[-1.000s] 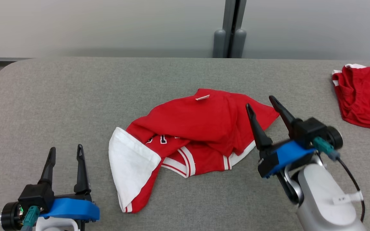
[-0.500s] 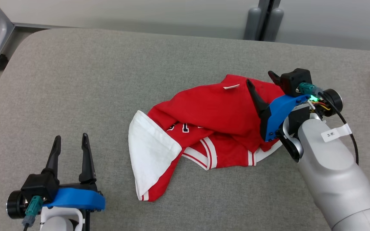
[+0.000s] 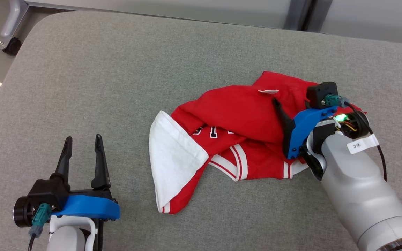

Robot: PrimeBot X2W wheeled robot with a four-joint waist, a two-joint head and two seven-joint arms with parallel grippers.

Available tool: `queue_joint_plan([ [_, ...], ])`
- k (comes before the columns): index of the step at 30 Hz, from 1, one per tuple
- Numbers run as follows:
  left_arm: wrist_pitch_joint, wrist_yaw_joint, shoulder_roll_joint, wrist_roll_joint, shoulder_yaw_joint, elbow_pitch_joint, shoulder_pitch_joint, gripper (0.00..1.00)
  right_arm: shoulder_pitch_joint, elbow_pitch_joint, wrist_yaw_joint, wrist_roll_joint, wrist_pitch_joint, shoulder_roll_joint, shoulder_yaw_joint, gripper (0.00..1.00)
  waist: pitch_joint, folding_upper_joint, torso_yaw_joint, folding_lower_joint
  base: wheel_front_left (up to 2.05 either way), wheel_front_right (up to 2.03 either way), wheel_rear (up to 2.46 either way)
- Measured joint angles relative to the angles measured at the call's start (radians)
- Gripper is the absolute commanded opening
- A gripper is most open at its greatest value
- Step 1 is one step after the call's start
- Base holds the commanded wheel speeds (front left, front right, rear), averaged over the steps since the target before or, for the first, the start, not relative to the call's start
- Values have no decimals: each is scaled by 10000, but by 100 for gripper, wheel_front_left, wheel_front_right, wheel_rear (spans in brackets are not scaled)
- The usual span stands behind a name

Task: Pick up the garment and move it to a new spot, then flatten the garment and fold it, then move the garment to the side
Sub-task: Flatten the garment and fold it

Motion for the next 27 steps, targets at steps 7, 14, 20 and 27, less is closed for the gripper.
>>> queue_joint_plan([
  [7, 0, 86, 0, -56, -71, 61, 17, 100, -116, 178, 2, 6, -1152, -75, 336, 0, -152, 0, -43, 0, 0, 0, 0],
  [14, 0, 125, 0, -15, 86, 56, 402, 100, 408, -1538, 2, -40, -1369, -399, 420, 0, -593, -3, -452, -1, 0, 0, 0],
  [20, 2, 65, -2, 105, 316, 31, 780, 100, 2357, -4077, 2, 148, -1367, -834, 424, 0, -1064, -3, -1065, -2, 0, 0, 0],
  [27, 2, 6, -6, 132, 357, -2, 1064, 100, 5174, -6757, 2, 205, -1369, -1390, 418, 0, -1448, -4, -1875, -3, 0, 0, 0],
])
